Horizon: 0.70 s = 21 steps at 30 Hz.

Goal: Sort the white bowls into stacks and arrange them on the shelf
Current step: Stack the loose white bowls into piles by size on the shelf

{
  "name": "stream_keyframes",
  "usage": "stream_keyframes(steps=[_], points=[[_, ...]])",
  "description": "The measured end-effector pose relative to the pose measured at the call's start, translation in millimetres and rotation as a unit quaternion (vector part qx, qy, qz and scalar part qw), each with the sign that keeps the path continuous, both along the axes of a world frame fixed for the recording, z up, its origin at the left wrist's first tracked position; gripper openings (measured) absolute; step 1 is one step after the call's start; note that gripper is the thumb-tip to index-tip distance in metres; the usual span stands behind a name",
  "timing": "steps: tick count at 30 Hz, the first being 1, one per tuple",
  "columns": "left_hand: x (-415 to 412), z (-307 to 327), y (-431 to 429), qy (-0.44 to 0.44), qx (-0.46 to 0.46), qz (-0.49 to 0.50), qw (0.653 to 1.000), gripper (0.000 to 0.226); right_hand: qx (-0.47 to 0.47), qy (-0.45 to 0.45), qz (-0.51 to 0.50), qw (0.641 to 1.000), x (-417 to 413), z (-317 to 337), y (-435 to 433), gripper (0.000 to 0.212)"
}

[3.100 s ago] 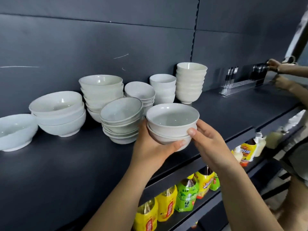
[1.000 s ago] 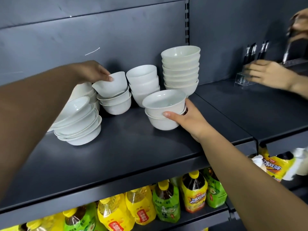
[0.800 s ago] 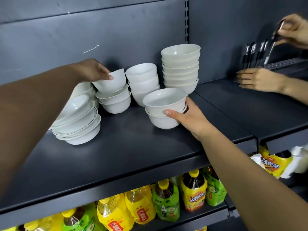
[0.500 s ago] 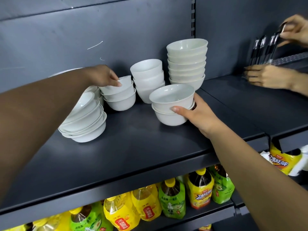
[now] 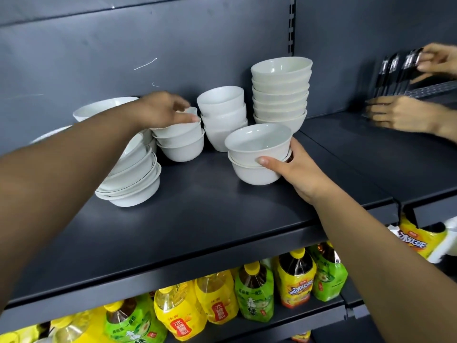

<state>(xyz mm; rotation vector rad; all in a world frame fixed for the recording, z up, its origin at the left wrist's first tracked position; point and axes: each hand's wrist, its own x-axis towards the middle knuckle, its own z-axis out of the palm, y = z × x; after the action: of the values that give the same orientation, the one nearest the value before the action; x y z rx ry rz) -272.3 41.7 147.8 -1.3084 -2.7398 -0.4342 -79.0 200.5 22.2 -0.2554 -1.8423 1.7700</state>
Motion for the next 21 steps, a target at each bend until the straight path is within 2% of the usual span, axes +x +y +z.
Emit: stream_keyframes(steps=[2, 4, 7, 10, 12, 17, 19, 21], points=[[31.8, -5.0, -1.5, -0.054, 0.138, -0.050, 0.988, 0.046, -0.008, -0.001, 0.018, 1.000, -0.2, -1.6, 0.8, 0.082], [62.8, -22.7, -3.5, -0.152, 0.218, -0.080, 0.961, 0.047, -0.014, -0.002, 0.032, 0.999, 0.9, -0.8, 1.7, 0.081], [97.0, -67.3, -8.3, -0.285, 0.210, -0.115, 0.928, 0.049, -0.003, -0.022, 0.081, 0.996, 5.7, 1.0, 5.1, 0.081], [102.3, -103.0, -7.7, -0.335, 0.242, -0.126, 0.902, 0.076, 0.045, -0.077, 0.147, 0.985, 15.7, 3.6, 10.5, 0.087], [101.1, -107.7, -8.0, -0.347, 0.283, -0.104, 0.888, 0.088, 0.056, -0.096, 0.147, 0.983, 20.2, 9.9, 11.9, 0.081], [95.5, -86.9, -13.7, -0.309, 0.321, -0.095, 0.890, 0.070, 0.081, -0.075, 0.136, 0.985, 12.4, 36.9, 1.6, 0.065], [81.3, -61.6, -22.4, -0.272, 0.322, -0.088, 0.903, 0.072, 0.103, -0.050, 0.134, 0.984, 0.4, 57.9, -4.6, 0.058], [58.6, -26.8, -31.9, -0.221, 0.297, -0.087, 0.925, 0.089, 0.131, -0.025, 0.120, 0.984, -17.5, 86.7, -9.3, 0.051]])
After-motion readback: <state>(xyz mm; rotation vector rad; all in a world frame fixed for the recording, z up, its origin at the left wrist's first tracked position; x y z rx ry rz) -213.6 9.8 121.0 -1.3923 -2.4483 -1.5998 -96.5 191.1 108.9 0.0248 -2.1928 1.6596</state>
